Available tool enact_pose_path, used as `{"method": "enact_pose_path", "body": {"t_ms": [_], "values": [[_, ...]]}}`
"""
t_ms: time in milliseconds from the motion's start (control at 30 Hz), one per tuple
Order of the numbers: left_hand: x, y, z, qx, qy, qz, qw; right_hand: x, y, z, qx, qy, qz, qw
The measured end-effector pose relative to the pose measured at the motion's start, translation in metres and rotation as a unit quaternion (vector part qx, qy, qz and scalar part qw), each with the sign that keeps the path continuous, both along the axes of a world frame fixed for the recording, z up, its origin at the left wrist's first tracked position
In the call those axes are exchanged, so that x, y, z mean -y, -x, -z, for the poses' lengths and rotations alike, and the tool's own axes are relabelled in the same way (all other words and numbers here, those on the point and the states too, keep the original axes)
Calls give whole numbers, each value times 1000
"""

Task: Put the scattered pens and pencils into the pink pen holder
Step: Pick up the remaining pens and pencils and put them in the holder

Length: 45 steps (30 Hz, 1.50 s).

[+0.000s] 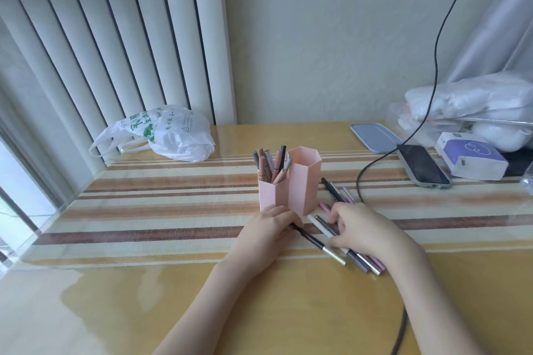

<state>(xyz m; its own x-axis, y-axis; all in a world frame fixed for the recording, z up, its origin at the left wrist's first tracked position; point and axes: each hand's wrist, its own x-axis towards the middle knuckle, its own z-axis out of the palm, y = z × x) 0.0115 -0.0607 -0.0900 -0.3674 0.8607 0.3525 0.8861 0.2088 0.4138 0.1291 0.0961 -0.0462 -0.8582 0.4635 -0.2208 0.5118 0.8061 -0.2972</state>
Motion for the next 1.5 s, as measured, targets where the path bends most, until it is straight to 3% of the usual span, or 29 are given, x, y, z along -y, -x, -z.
{"method": "enact_pose_path", "body": {"t_ms": [67, 200, 367, 533, 700, 833, 933, 1033, 1133, 1233, 1500], "values": [[-2, -2, -1, -3, 8, 6, 1000, 7, 3, -2, 18, -33, -13, 999], [-4, -6, -2, 28, 21, -15, 999, 12, 5, -1, 6, 7, -26, 1000], [-6, -5, 2, 20, 8, -12, 1000, 16, 9, 0, -88, 193, -13, 977], [-4, -4, 5, 3, -2, -5, 1000, 19, 13, 6, -136, 238, 23, 962], [-5, -4, 7, -23, -2, 7, 1000, 17, 13, 4, -194, 419, 101, 881], [-4, -5, 5, 51, -15, 14, 998, 20, 14, 6, -189, 459, 104, 862], [-5, -4, 6, 53, -3, 8, 999, 23, 15, 7, -162, 418, 99, 888], [-6, -3, 8, 29, 11, 15, 999, 22, 13, 5, -130, 237, 74, 960], [-7, -3, 8, 8, 26, 5, 1000, 22, 8, 2, -62, 116, 58, 990], [-6, -3, 8, 8, 29, -13, 999, 25, 10, 2, 49, 86, 11, 995], [-6, -1, 11, -36, 56, -3, 998, 37, 10, 1, 46, -7, -36, 998]]}}
